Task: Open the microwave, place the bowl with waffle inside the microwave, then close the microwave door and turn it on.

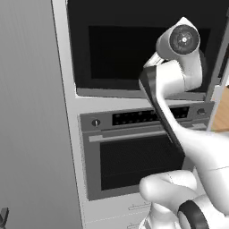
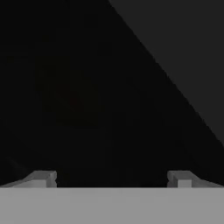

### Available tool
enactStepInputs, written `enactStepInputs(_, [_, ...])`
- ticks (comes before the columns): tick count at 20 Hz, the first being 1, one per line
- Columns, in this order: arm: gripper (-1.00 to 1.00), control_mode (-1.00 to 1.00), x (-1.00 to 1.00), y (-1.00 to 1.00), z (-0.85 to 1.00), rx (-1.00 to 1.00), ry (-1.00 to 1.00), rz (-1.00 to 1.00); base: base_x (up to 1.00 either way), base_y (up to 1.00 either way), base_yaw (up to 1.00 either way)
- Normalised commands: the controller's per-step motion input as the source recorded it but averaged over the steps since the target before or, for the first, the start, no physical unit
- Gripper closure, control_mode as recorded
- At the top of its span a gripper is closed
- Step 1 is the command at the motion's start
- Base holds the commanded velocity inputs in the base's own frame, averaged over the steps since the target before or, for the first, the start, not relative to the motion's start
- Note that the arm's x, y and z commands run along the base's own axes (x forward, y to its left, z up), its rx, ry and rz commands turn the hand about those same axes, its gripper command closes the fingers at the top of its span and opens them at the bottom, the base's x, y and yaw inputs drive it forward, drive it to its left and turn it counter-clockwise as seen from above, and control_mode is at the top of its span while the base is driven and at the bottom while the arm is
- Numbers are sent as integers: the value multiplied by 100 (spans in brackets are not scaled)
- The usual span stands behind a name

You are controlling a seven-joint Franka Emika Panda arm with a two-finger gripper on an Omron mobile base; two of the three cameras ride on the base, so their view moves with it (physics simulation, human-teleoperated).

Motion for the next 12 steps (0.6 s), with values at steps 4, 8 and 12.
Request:
enactStepInputs(4, [-100,-100,68,-28,-49,31,0,57,0,0,0])
enactStepInputs(8, [-100,-100,40,-19,-34,27,-7,54,0,0,0])
enactStepInputs(12, [-100,-100,26,-15,-38,25,-13,54,0,0,0])
